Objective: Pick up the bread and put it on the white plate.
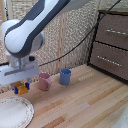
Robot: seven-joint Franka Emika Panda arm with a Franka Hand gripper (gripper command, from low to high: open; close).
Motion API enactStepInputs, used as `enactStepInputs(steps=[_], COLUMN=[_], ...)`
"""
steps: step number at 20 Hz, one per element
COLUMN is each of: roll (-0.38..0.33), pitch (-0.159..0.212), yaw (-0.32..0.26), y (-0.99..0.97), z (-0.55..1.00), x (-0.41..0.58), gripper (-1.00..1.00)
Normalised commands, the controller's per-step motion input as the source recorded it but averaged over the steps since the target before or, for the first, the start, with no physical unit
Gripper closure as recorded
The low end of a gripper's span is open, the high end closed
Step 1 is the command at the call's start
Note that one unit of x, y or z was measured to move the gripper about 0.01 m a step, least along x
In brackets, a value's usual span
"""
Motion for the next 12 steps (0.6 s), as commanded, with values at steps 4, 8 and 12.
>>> enactStepInputs(steps=[4, 8, 12], roll=[-0.044, -0.029, -0.055], pitch=[-0.001, -0.078, -0.113], yaw=[0.084, 0.099, 0.087], y=[0.44, 0.0, 0.0], z=[-0.36, -0.33, -0.28], x=[0.235, 0.209, 0.194], gripper=[1.0, 1.0, 1.0])
